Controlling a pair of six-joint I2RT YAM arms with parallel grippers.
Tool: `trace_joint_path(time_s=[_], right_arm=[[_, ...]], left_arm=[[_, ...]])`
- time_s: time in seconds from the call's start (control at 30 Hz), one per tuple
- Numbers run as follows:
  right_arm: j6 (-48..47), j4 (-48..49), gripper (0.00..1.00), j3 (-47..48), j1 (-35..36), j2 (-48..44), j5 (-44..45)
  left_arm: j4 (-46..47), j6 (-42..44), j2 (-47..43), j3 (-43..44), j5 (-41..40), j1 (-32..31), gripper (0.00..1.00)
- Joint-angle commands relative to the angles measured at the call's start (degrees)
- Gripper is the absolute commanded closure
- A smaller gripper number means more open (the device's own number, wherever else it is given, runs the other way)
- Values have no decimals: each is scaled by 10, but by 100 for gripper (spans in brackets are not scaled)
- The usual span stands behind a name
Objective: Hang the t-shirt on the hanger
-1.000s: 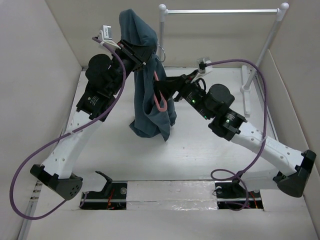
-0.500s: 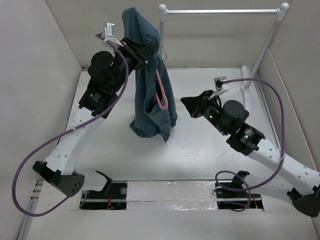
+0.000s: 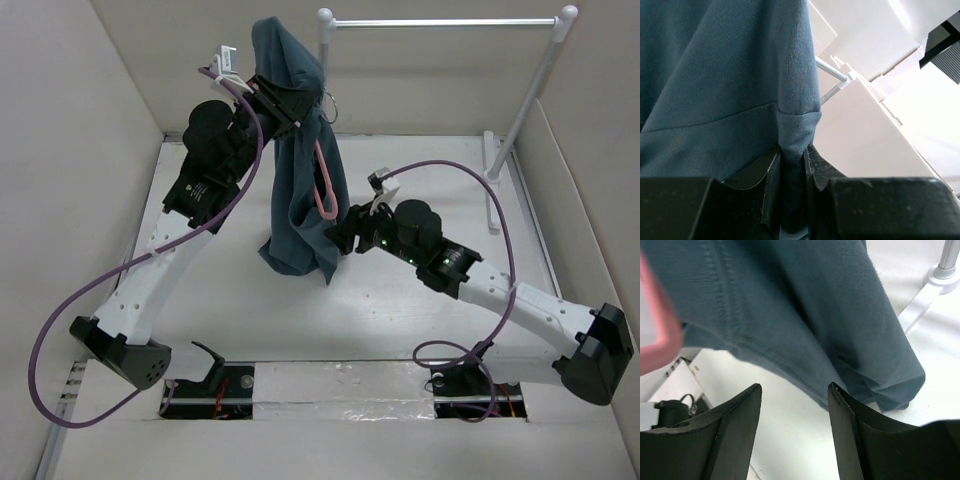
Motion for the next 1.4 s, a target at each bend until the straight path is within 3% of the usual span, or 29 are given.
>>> trace_joint_path(time_s=[0.0,0.17,0.2,0.23,0.3,0.53,0.73,0.9,1.03,1.23,1.37], right_arm=[[-27,62,41,38,-8,22,-21],[-33,69,60,58,-8,54,-31],[-33,71,70,57,-8,54,-32],[-31,69,86,57,-8,53,-32],[-27,51,100,55,-8,38,-19],[22,-58,100,7,10,-45,-6],[31,-179,100,11,20,-118,-15],[7,-282,100,78,20,-128,-12],[0,-335,100,184,20,-119,-28],[-1,-368,100,325,20,-58,-50],[21,-340,100,316,20,-23,-78]], left_arm=[[70,-4,-16,32,10,-1,100],[70,-5,-16,27,8,-1,100],[71,-5,-16,27,8,-1,100],[72,-4,-16,26,6,-1,100],[75,-2,-15,25,1,-1,100],[108,6,-4,16,-6,-1,100],[123,93,20,30,-81,-1,100],[154,126,36,21,-102,-1,100],[164,142,44,6,-95,-1,100],[183,78,27,-86,-44,-1,100],[189,18,6,-141,6,-1,100]])
